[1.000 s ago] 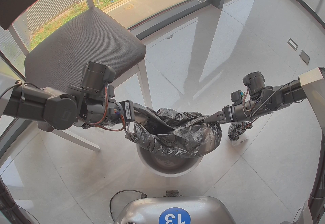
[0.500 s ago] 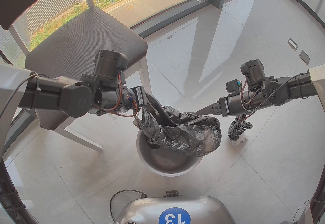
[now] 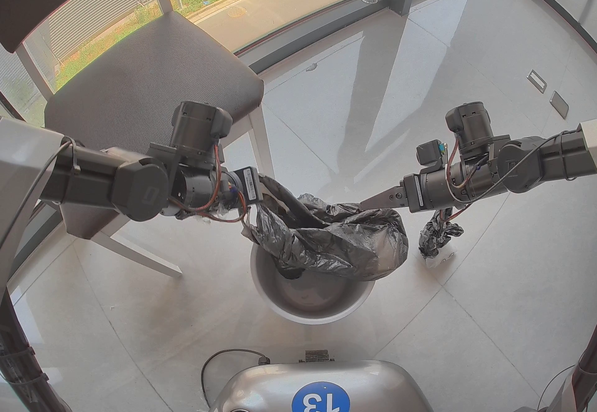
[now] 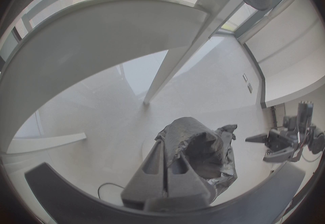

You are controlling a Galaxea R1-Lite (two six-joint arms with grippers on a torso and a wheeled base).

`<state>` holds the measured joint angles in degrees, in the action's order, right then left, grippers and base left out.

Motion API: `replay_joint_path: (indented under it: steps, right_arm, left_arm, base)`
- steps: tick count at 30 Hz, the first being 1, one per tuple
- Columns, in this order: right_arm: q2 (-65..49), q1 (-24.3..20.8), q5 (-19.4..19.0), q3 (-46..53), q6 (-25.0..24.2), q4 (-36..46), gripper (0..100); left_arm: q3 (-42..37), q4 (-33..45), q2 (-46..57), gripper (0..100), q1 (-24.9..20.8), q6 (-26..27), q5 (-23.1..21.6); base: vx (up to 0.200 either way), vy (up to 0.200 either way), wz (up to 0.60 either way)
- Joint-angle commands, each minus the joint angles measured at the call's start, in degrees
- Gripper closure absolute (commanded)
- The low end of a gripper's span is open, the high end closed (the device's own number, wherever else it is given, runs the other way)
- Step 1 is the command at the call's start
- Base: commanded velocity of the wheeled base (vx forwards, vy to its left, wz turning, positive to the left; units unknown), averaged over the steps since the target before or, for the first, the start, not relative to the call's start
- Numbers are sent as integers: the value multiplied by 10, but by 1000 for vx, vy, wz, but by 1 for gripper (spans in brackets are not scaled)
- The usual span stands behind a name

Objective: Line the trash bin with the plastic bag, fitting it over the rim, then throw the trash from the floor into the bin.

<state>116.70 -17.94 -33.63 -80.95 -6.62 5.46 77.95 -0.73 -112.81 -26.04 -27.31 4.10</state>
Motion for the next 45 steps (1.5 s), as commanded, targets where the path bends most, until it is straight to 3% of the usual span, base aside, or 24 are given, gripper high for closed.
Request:
replay_joint_path:
  steps: [1,8,19,20,29,31,34,39,43,45]
  right_arm:
    - [-4,-2,0,3,0,0,0]
    - [-7,-2,0,3,0,0,0]
    - [-12,-6,0,4,0,1,0]
    - [-12,-6,0,4,0,1,0]
    - [-20,-29,0,5,13,1,0]
    - [-24,-39,-1,15,34,0,0]
    - [-20,-55,0,34,129,-1,0]
    - [-9,-67,3,33,170,-2,0]
    - [8,-73,36,25,282,-7,0]
    - [12,-73,63,21,308,-11,0]
  left_arm:
    - [-36,-3,13,100,-9,-1,1]
    - [-40,-2,10,100,-9,-2,1]
    - [-126,-4,51,100,-22,5,20]
    - [-131,-4,54,0,-22,10,20]
    - [-134,-4,62,0,-21,15,21]
    - [-133,-4,66,0,-21,18,25]
    - [-133,-5,85,0,-24,39,27]
    - [-131,-6,106,0,-38,41,27]
    - [-131,-21,131,0,-53,42,27]
    - [-131,-27,138,0,-58,44,27]
  base:
    - [0,0,0]
    - [0,0,0]
    - [0,0,0]
    - [0,0,0]
    - [0,0,0]
    - [0,0,0]
    - [0,0,0]
    - [0,0,0]
    - [0,0,0]
    - [0,0,0]
